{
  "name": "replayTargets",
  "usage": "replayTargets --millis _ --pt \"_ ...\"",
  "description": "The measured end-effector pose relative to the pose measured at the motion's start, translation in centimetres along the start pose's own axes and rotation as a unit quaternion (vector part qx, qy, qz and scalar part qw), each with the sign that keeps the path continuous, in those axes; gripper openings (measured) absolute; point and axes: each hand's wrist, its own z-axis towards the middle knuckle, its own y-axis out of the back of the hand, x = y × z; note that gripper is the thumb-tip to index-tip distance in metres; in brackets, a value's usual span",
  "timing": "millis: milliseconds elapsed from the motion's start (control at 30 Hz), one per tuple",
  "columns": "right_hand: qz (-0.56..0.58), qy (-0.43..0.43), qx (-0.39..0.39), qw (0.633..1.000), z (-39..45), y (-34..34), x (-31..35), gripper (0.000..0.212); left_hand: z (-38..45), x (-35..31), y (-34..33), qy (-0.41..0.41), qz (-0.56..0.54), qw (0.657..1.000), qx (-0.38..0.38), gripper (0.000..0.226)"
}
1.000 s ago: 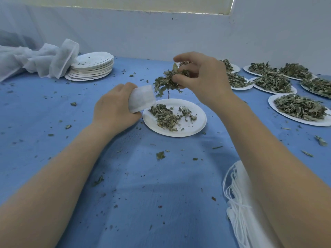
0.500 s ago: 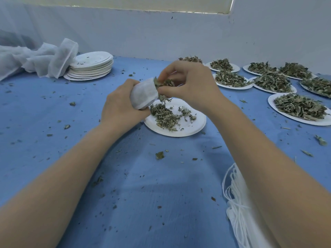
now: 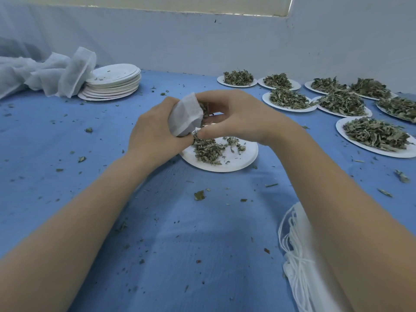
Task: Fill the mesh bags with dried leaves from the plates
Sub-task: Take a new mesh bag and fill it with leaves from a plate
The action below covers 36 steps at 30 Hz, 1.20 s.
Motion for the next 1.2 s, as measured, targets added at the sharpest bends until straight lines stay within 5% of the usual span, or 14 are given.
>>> replayTargets --millis 133,333,600,867,1200 --pt "0.001 -0.003 -0.074 0.997 0.5 -0.2 -0.6 0.035 -0.1 -0.3 -0.1 -0.002 -0.020 1.000 0.010 0.040" --pt "0.032 -0.005 -0.086 0.996 0.6 0.4 -1.1 0.024 -0.2 -0.4 0.1 -0.014 0.001 0.999 0.032 0.042" --pt "-0.137 0.032 -0.173 0.975 1.2 -1.7 -0.8 0.019 0.5 -1.7 -0.3 0.009 0.000 1.000 0.029 0.039" --pt "-0.139 0.021 -0.038 0.989 0.5 -0.7 0.8 0.026 0.2 -1.9 0.1 -0.024 -0.009 1.000 0.013 0.039" --pt "-0.151 0.026 -0.151 0.976 0.7 -1.3 1.0 0.034 0.0 -2.9 0.3 -0.053 0.013 0.998 0.024 0.040"
